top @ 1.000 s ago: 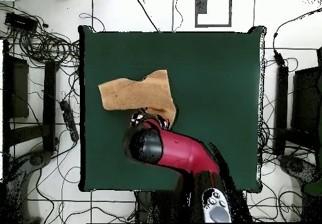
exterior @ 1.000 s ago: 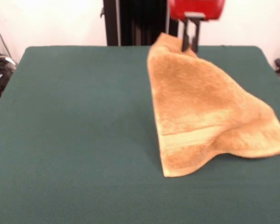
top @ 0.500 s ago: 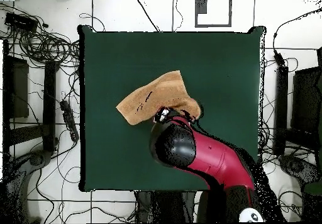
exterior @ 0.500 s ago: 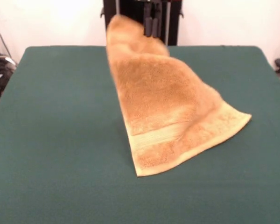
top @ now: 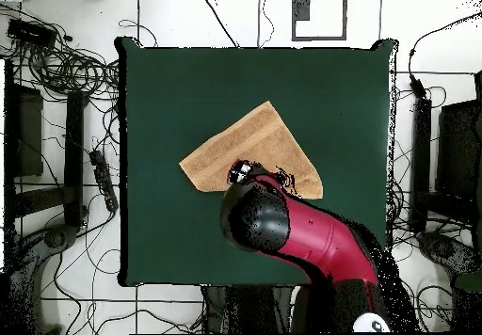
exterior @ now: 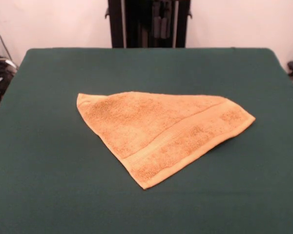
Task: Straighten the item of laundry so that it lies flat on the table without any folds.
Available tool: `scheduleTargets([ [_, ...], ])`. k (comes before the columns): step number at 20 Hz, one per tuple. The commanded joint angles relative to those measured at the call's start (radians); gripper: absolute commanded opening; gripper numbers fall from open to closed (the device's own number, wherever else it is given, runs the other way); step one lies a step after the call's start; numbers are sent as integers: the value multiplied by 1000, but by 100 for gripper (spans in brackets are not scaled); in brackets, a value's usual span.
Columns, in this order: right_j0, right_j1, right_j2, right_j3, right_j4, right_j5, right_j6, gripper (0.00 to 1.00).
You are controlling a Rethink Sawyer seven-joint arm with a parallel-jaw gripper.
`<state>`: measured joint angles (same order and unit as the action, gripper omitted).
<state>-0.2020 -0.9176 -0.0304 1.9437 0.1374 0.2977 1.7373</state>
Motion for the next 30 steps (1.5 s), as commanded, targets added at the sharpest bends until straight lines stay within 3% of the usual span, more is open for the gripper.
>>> scheduleTargets([
  [1, 51, 85, 43, 111, -23, -107, 198, 0],
  [6, 63, 81, 36, 123, -5, -107, 206, 0],
  [10, 143, 75, -21, 94, 15, -108, 240, 0],
  [15, 153, 162, 49, -33, 66, -31, 213, 0],
  [20, 161, 258, 82, -126, 96, -38, 196, 0],
  [24, 152, 331, 105, -195, 71, -91, 148, 0],
  [27, 140, 339, 120, -208, 44, -101, 123, 0],
  [28, 138, 340, 121, -212, 37, -98, 125, 100],
  [30, 140, 344, 115, -220, 34, -103, 124, 100],
])
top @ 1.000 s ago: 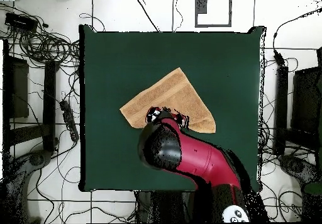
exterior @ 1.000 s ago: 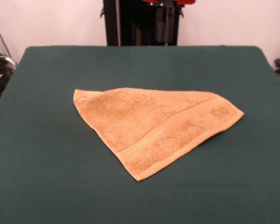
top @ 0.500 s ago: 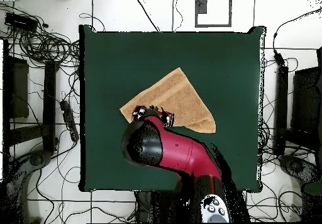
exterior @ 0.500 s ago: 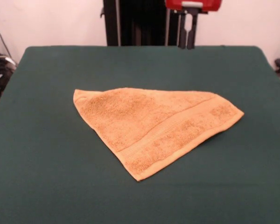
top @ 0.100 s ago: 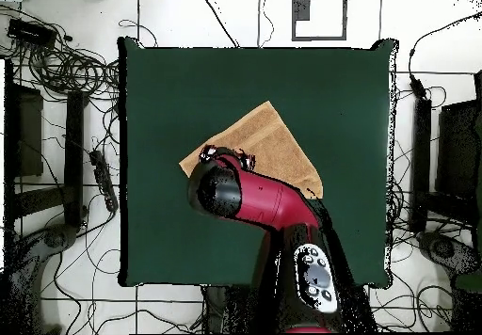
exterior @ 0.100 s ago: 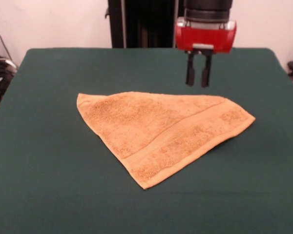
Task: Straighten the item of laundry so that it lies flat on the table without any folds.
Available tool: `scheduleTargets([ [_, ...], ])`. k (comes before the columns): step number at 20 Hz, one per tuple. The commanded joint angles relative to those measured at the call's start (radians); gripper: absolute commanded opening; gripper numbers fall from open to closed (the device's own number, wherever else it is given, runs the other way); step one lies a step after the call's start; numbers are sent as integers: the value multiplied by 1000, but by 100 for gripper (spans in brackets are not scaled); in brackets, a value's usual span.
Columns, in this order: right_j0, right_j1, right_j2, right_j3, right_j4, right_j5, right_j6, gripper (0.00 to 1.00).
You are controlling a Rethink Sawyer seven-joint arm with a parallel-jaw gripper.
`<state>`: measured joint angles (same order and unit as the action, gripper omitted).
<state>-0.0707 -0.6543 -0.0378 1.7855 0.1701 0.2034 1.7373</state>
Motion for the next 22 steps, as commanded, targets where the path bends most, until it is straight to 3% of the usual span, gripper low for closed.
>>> scheduleTargets([
  [1, 11, 83, 120, -66, 0, -11, 124, 100],
  [17, -28, 131, 120, -173, -17, 45, 81, 100],
  [22, -57, 251, 142, -274, -37, 55, 28, 100],
])
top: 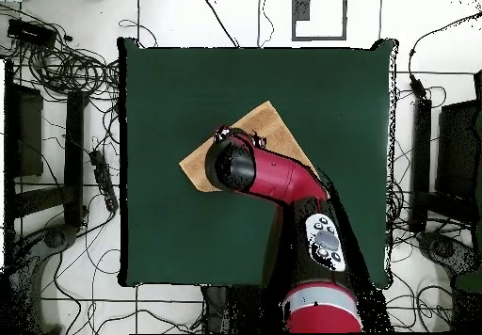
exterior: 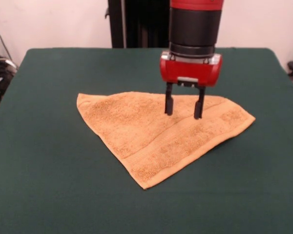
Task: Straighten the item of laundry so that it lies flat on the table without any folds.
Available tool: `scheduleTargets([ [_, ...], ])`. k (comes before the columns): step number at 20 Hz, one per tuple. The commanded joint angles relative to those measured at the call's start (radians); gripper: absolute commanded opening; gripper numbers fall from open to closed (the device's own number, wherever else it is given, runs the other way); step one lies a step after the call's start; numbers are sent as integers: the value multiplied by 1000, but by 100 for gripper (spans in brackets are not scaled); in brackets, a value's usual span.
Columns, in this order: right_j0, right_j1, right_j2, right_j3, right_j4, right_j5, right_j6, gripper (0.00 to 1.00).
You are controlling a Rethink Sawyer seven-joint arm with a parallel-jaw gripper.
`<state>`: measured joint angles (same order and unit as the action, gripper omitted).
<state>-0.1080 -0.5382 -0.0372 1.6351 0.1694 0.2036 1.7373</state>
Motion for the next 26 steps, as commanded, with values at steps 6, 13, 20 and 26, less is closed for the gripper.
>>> scheduleTargets([
  [6, -41, 242, 163, -199, -68, 10, 5, 100],
  [13, -57, 296, 185, -247, -98, 20, 16, 100],
  [20, -30, 267, 128, -260, -124, 42, 51, 100],
  [26, -52, 141, 80, -215, -159, 133, 20, 100],
])
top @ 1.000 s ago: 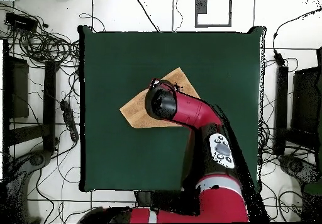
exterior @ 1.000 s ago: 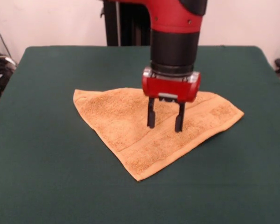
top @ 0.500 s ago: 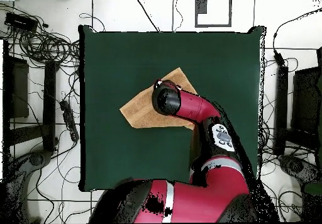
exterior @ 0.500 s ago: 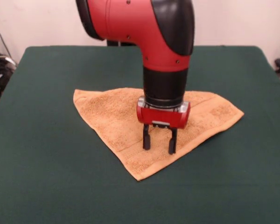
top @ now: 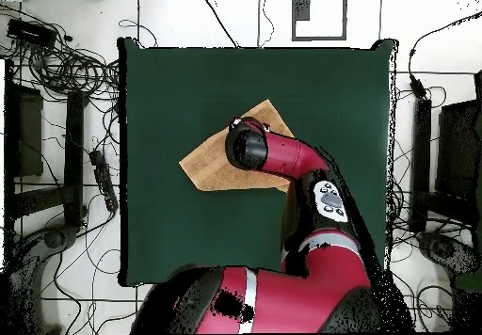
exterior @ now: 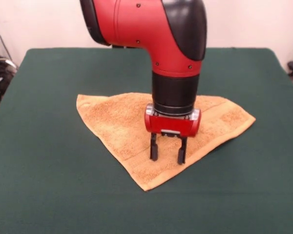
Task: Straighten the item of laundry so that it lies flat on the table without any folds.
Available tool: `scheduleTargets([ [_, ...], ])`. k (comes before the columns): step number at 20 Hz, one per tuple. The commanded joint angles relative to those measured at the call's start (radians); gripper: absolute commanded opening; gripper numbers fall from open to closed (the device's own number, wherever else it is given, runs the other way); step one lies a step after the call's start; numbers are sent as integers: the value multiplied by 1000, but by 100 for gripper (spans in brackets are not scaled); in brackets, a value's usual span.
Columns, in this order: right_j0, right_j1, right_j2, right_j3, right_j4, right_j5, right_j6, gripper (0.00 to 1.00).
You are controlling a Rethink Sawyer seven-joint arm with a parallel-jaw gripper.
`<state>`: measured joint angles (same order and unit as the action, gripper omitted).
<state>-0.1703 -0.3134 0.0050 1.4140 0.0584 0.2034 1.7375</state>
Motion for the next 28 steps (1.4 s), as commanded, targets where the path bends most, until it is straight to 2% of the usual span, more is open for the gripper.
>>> scheduleTargets([
  [1, -1, -109, 34, 13, -54, 152, 13, 100],
  [5, -24, -236, -30, 9, -75, 280, -11, 100],
  [9, -36, -315, -79, -26, -99, 401, -16, 100],
  [12, -41, -335, -109, -86, -124, 500, -29, 100],
  [15, -53, -295, -106, -173, -153, 595, -50, 100],
  [17, -81, -227, -54, -193, -156, 555, -51, 100],
  [19, -97, -179, -9, -166, -153, 474, -30, 100],
  [23, -95, -219, 32, -39, -139, 386, 14, 100],
  [28, -55, -268, 56, 123, -80, 325, 129, 100],
])
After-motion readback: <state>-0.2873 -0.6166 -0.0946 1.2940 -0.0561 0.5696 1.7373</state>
